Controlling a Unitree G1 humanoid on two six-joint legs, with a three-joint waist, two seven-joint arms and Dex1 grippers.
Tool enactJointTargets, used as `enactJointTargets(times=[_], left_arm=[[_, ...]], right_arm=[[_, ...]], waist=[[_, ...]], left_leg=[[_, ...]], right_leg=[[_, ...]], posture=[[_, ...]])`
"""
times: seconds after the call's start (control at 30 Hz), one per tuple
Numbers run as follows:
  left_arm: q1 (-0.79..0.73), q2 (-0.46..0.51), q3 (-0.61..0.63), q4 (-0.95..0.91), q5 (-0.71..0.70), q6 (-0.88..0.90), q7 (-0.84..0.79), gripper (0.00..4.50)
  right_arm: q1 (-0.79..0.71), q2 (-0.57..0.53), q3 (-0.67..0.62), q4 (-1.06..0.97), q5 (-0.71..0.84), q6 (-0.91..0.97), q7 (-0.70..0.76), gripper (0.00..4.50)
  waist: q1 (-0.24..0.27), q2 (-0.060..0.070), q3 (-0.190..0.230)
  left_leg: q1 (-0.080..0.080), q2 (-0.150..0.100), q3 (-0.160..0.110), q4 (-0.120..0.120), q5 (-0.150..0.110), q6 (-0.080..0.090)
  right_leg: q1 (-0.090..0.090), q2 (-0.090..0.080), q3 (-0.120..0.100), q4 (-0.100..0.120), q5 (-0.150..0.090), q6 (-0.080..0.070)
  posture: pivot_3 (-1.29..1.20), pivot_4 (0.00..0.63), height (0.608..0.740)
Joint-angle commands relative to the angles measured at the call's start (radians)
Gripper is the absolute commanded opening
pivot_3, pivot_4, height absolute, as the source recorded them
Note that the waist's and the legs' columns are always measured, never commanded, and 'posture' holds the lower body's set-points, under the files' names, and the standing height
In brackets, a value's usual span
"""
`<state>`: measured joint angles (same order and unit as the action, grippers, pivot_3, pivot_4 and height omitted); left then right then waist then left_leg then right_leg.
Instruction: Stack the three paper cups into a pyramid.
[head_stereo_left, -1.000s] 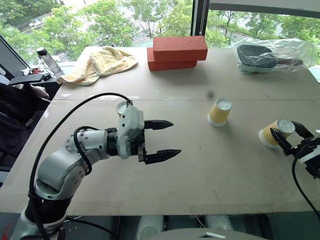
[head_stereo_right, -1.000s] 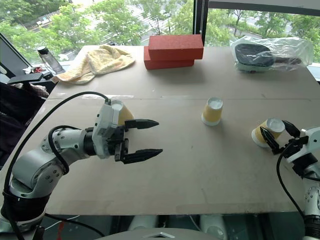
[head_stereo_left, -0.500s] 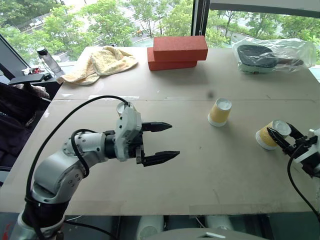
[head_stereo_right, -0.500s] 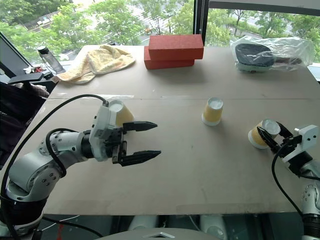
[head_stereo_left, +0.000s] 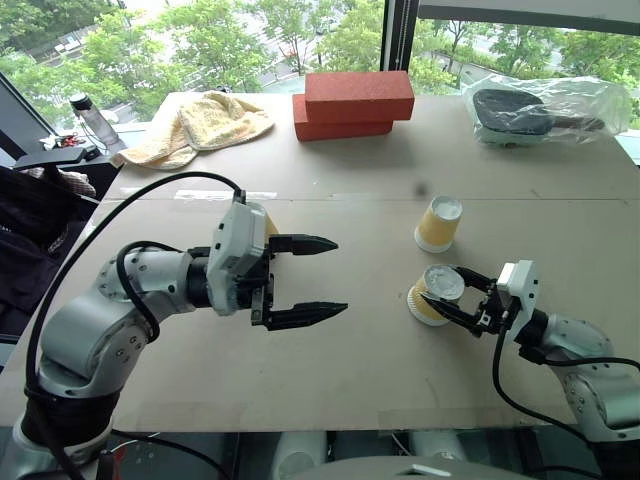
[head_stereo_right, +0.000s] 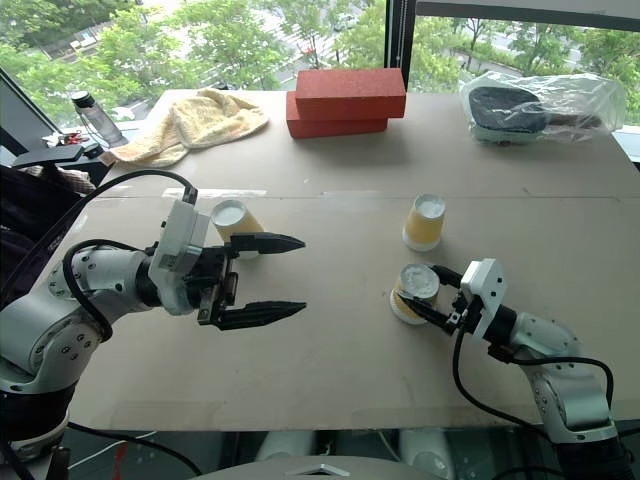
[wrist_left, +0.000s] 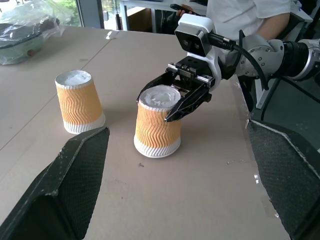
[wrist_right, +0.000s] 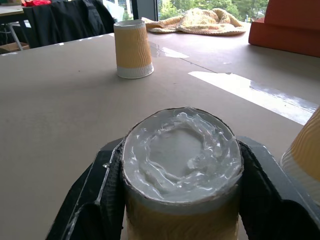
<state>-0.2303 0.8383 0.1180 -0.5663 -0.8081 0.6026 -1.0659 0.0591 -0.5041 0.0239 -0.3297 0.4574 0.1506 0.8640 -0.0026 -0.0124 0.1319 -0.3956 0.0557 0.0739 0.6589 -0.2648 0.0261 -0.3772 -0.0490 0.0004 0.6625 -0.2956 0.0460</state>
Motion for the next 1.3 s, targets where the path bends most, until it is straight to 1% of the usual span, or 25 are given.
enactJointTargets(times=[0.03, 0.07, 0.23, 0.33, 0.4, 0.53, 0.7, 0.87, 1.03, 1.07, 1.1, 1.17, 1.2, 1.23, 1.3], left_arm=[[-0.01, 0.007, 0.005, -0.018, -0.009, -0.007, -0.006, 4.5], [-0.007, 0.008, 0.004, -0.017, -0.006, -0.009, -0.007, 4.5], [-0.004, 0.006, 0.022, -0.016, -0.018, -0.008, 0.0, 4.5], [-0.026, -0.013, 0.029, -0.012, -0.039, 0.002, 0.026, 4.5], [-0.044, -0.028, 0.034, -0.006, -0.062, 0.017, 0.054, 4.5], [-0.056, -0.033, 0.039, 0.002, -0.092, 0.046, 0.082, 4.5], [-0.039, -0.019, 0.054, -0.005, -0.095, 0.059, 0.089, 4.5], [-0.016, -0.012, 0.077, -0.024, -0.107, 0.065, 0.102, 4.5], [-0.001, -0.009, 0.088, -0.033, -0.117, 0.067, 0.116, 4.5], [0.001, -0.007, 0.089, -0.033, -0.118, 0.066, 0.117, 4.5], [0.003, -0.007, 0.09, -0.033, -0.117, 0.065, 0.116, 4.5], [0.007, -0.005, 0.093, -0.031, -0.114, 0.063, 0.112, 4.5], [0.009, -0.005, 0.092, -0.03, -0.113, 0.062, 0.11, 4.5], [0.009, -0.005, 0.091, -0.029, -0.112, 0.061, 0.107, 4.5], [0.009, -0.005, 0.085, -0.025, -0.107, 0.057, 0.101, 4.5]], right_arm=[[-0.018, 0.001, 0.021, -0.051, 0.012, 0.015, 0.01, 4.28], [-0.026, 0.0, 0.007, -0.066, 0.031, 0.024, 0.005, 4.48], [-0.105, -0.036, -0.133, -0.088, 0.131, 0.066, -0.026, 4.48], [-0.221, -0.018, -0.166, -0.027, 0.118, 0.07, -0.094, 4.48], [-0.288, -0.004, -0.156, 0.045, 0.06, 0.063, -0.141, 4.48], [-0.387, 0.02, -0.101, 0.202, -0.022, 0.087, -0.177, 4.48], [-0.495, 0.078, -0.082, 0.371, -0.066, 0.086, -0.211, 4.48], [-0.528, 0.086, -0.067, 0.475, -0.114, 0.055, -0.189, 4.48], [-0.539, 0.1, -0.064, 0.516, -0.11, 0.062, -0.152, 4.48], [-0.541, 0.106, -0.068, 0.519, -0.11, 0.054, -0.154, 3.93], [-0.542, 0.109, -0.07, 0.52, -0.108, 0.052, -0.149, 3.59], [-0.541, 0.113, -0.074, 0.518, -0.11, 0.049, -0.146, 2.59], [-0.538, 0.114, -0.078, 0.513, -0.108, 0.048, -0.144, 2.3], [-0.535, 0.115, -0.082, 0.508, -0.107, 0.044, -0.144, 2.15], [-0.528, 0.113, -0.092, 0.497, -0.107, 0.033, -0.149, 2.14]], waist=[[0.0, 0.0, 0.0], [0.0, 0.0, 0.0], [-0.001, 0.0, 0.001], [-0.004, -0.001, 0.002], [-0.008, -0.001, 0.002], [-0.008, -0.002, 0.002], [-0.009, -0.001, 0.004], [-0.008, -0.001, 0.004], [-0.009, -0.001, 0.004], [-0.01, -0.001, 0.004], [-0.01, -0.001, 0.004], [-0.011, -0.001, 0.004], [-0.011, -0.001, 0.004], [-0.011, -0.001, 0.004], [-0.01, -0.001, 0.004]], left_leg=[[0.0, 0.0, 0.0, 0.0, 0.0, 0.0], [0.0, 0.0, 0.0, 0.0, 0.0, 0.0], [0.0, 0.0, 0.0, 0.0, 0.0, 0.0], [0.0, 0.0, 0.0, 0.0, 0.0, 0.0], [0.0, 0.0, 0.0, 0.0, 0.0, 0.0], [0.0, 0.0, 0.0, 0.0, 0.001, -0.002], [-0.002, 0.0, 0.0, 0.0, 0.002, -0.003], [-0.002, 0.001, 0.0, 0.0, 0.002, -0.003], [-0.002, 0.001, 0.0, 0.0, 0.002, -0.003], [-0.002, 0.001, 0.0, 0.0, 0.002, -0.003], [-0.002, 0.001, 0.0, 0.0, 0.002, -0.003], [-0.002, 0.001, 0.0, 0.0, 0.002, -0.003], [-0.002, 0.001, 0.0, 0.0, 0.002, -0.003], [-0.002, 0.001, 0.0, 0.0, 0.002, -0.003], [-0.002, 0.001, 0.0, 0.0, 0.002, -0.003]], right_leg=[[0.0, 0.0, 0.0, 0.0, 0.0, 0.0], [0.0, 0.0, 0.0, 0.0, 0.0, 0.0], [0.0, 0.0, 0.0, 0.0, 0.0, 0.0], [0.0, 0.0, 0.0, 0.0, 0.0, 0.0], [0.0, 0.0, 0.0, 0.001, 0.0, 0.0], [0.0, 0.0, 0.0, 0.0, 0.0, 0.0], [-0.002, 0.0, 0.0, 0.0, 0.0, 0.0], [-0.002, 0.0, 0.0, 0.0, 0.0, 0.0], [-0.002, 0.0, 0.0, 0.0, 0.0, 0.0], [-0.002, 0.0, 0.0, 0.0, 0.0, 0.0], [-0.002, 0.0, 0.0, 0.0, 0.0, 0.0], [-0.002, 0.0, 0.0, 0.001, 0.0, 0.0], [-0.002, 0.0, 0.0, 0.001, 0.0, 0.0], [-0.002, 0.0, 0.0, 0.001, 0.0, 0.0], [-0.002, 0.0, 0.0, 0.0, 0.0, 0.0]], posture=[[0.0, 0.15, 0.73], [0.0, 0.15, 0.73], [0.0, 0.15, 0.73], [0.0, 0.15, 0.73], [0.0, 0.15, 0.73], [0.0, 0.15, 0.73], [0.0, 0.15, 0.73], [0.0, 0.15, 0.73], [0.0, 0.15, 0.73], [0.0, 0.15, 0.73], [0.0, 0.15, 0.73], [0.0, 0.15, 0.73], [0.0, 0.15, 0.73], [0.0, 0.15, 0.73], [0.0, 0.15, 0.73]])
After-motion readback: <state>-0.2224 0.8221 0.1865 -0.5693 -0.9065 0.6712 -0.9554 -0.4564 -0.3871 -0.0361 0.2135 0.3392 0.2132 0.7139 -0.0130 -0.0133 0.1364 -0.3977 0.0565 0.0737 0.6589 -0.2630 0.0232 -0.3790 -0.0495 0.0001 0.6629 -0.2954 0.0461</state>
